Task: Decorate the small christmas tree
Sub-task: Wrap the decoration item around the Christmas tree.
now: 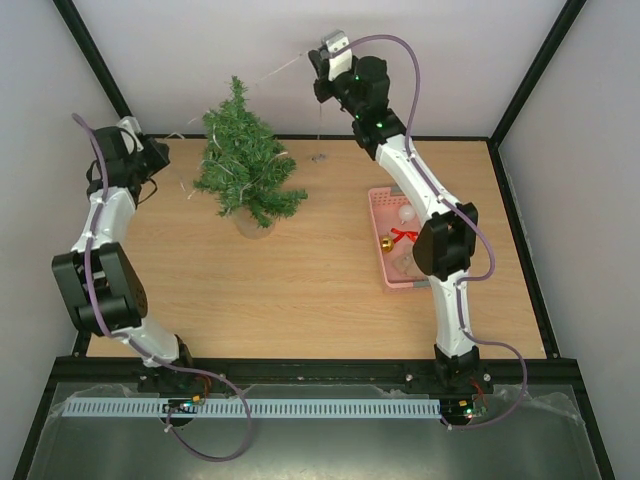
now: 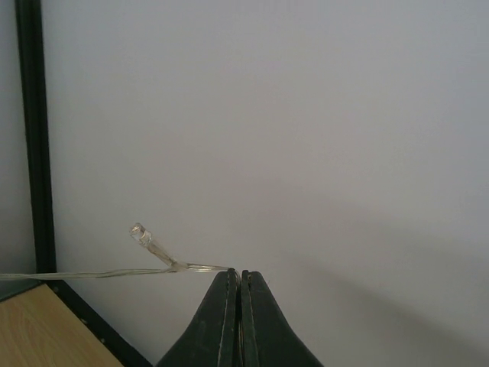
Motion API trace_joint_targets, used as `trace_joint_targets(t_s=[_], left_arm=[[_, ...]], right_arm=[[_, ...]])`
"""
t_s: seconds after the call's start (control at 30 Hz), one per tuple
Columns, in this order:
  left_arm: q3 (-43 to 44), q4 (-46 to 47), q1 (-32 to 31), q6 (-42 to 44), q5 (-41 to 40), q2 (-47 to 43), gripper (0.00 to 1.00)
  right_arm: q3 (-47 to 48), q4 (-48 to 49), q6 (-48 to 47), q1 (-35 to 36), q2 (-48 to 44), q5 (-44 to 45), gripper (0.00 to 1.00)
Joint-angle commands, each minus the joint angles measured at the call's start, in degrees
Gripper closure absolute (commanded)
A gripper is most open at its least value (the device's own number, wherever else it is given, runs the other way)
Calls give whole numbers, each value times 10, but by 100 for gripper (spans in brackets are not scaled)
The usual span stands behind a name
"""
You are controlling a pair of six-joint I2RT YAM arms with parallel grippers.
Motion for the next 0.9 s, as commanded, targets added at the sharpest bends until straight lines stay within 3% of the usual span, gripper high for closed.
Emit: trace_joint_targets(t_s=[0.0, 0.17, 0.43, 0.63, 0.87], left_arm=[[33, -15, 10, -1, 34, 62, 93], [59, -11, 9, -34, 103, 132, 91], [55, 23, 7, -66, 160, 147, 80], [38, 50, 8, -94, 184, 129, 59], [29, 91, 7, -131, 248, 121, 51]], right_arm=[[-2, -34, -11, -17, -2, 53, 98], [-23, -74, -13, -25, -16, 67, 98], [-126, -62, -18, -40, -90, 88, 98], [-187, -34, -23, -51, -137, 75, 98], [-199, -29, -18, -51, -144, 35, 98]])
